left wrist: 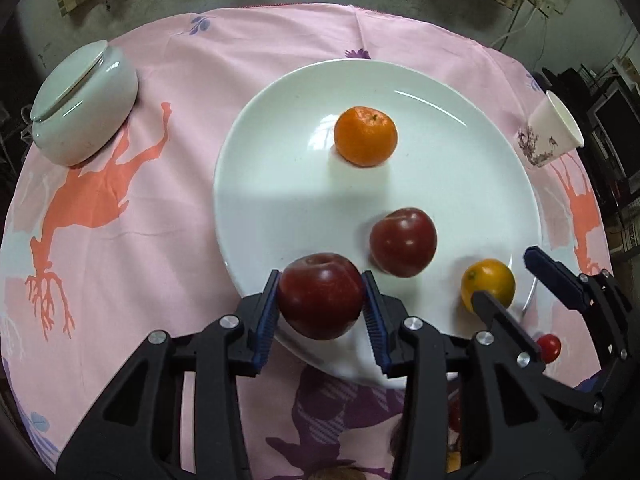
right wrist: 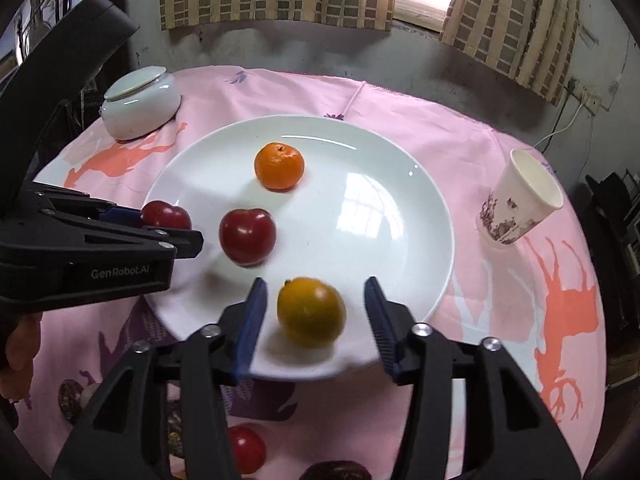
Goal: Organize fruits
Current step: 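Place the plum on the plate with the left tool while the right tool places the yellow tomato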
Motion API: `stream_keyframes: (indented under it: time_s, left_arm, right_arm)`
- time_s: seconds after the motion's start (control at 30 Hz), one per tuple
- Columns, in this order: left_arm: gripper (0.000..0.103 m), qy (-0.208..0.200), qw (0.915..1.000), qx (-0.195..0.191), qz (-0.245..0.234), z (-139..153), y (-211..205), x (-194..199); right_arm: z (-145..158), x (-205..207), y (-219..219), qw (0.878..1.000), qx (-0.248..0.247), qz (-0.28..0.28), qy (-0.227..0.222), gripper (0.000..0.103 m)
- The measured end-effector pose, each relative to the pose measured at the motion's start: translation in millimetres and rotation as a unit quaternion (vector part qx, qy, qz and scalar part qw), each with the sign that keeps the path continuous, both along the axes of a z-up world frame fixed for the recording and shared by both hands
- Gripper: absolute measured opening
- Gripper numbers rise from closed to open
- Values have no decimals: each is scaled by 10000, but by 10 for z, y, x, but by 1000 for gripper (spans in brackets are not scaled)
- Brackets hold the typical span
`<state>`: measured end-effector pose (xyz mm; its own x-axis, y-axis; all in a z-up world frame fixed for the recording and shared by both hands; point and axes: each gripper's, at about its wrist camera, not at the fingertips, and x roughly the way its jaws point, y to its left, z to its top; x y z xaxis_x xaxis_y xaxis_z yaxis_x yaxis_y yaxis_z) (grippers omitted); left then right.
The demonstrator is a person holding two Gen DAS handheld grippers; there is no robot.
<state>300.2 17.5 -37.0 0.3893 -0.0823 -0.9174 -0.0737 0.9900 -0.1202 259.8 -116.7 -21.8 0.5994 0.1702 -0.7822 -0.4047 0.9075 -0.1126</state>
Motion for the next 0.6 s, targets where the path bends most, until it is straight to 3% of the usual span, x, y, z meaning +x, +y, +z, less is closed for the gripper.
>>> stream_keyframes:
  time_s: [0.03,0.07,0.1,0.3,0.47,0.6]
  left_arm:
    - [61,-103,9999,-36,39,35,7,-6]
    - [66,-231,9997,-13,57,92,-3,-21]
    - [81,-328,9994,106,68,149,-26,-40]
    - [83,-517,9975,441,-202,399,-66,-282]
    - [84,-491,9939,859,-490,480,-107,-833]
    - [84,-345,9938,889,-577,462,-146,-1339]
  right_arm:
    - [30,-27,-3,9998,-45,-8,-181,66]
    - [68,-55,-20,9995,11,32,-308,66]
    - [97,-70,-41,9995,85,63,-314,67]
    - [225,-294,-310,9991,369,-153,-138,67]
    - [272,-678,-690,9957,745,-503,209,67]
    - [259,-1045,-903,9931,845,-664,463,67]
